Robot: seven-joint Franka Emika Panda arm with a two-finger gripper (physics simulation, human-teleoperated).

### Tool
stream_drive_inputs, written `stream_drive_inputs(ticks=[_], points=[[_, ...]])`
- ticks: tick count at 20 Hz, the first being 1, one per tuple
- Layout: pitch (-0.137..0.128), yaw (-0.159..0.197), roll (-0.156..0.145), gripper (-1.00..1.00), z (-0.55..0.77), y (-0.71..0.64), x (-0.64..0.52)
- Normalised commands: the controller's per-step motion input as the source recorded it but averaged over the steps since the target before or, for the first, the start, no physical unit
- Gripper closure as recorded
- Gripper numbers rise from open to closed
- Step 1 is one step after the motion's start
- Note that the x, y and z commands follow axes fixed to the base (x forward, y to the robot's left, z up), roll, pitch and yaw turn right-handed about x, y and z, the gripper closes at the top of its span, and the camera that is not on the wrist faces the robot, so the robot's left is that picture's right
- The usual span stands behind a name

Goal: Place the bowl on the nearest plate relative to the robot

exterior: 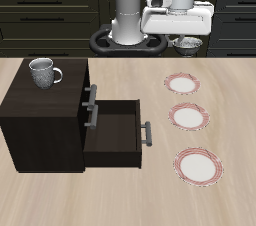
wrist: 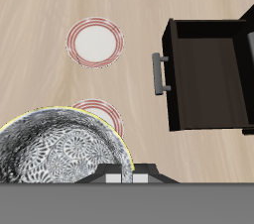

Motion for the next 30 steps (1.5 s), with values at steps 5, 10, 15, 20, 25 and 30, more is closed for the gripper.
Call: stream_drive_inputs(ticks=[5,10,15,20,25,30], points=[[-0.023,0.012,0.004,1.00,-0.24,0.06,-0.24],[0.001,-0.033,0.012,1.00,-0.18,0.04,-0.23],[-0.002,-0.004,0.044,1.00,-0.15,0.12,-0.33],[-0.014,-0.015,0.037,1.00,-0.06,0.09,-0.28],[0.005,0.001,0.028,1.00,-0.18,0.05,-0.19],[0.011,0.003,0.024,1.00,-0.13,0.04,-0.10]])
